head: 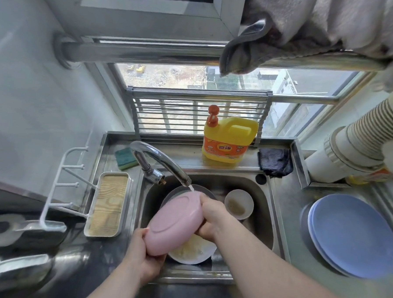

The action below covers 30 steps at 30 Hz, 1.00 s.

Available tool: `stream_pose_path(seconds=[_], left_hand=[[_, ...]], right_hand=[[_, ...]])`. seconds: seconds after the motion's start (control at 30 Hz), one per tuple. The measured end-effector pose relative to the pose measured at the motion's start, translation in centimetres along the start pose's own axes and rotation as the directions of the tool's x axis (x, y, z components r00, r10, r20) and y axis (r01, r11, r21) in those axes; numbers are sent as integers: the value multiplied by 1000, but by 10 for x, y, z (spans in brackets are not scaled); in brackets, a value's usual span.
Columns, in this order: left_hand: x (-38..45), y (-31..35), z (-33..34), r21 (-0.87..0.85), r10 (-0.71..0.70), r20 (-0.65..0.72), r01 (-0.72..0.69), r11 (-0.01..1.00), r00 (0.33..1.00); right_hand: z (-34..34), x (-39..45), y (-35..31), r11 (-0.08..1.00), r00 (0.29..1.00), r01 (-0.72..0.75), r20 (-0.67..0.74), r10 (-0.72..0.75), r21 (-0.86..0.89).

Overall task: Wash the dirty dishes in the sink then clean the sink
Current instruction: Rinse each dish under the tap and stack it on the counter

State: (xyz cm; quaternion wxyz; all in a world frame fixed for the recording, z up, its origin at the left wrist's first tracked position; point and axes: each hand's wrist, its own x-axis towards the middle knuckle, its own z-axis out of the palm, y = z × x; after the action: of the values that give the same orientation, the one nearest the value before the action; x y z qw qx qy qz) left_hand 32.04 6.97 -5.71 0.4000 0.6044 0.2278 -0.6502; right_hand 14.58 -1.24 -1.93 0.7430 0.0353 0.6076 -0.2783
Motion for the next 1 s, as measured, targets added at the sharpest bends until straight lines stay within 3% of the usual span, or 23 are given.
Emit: stream_pose_path(seconds=[0.1, 0.23, 0.4, 0.57, 0.83, 1.0], left_hand=[[2, -2, 1, 179, -16, 64, 4, 984, 998], [4, -4, 25, 373, 34, 152, -89, 924, 988], [8, -5, 76, 393, 57, 249, -154, 907, 967], [-3, 11, 112, 424, 57, 376, -226, 877, 925], [-27, 49, 108, 503, 150, 396, -351, 790, 906], [-37, 67, 80, 526, 346, 321, -469, 710, 882]], right_hand=[[-25, -8, -6, 1000, 999, 15, 32, -15, -12], [-68, -14, -15, 993, 993, 105, -41, -107, -57], [-109, -34, -21, 977, 975, 214, -68, -211, 29], [-124, -42, -18, 966, 960, 251, -113, -256, -58], [-96, -28, 10, 986, 981, 129, -133, -142, -106], [-68, -20, 25, 984, 999, -8, -53, -2, -180]])
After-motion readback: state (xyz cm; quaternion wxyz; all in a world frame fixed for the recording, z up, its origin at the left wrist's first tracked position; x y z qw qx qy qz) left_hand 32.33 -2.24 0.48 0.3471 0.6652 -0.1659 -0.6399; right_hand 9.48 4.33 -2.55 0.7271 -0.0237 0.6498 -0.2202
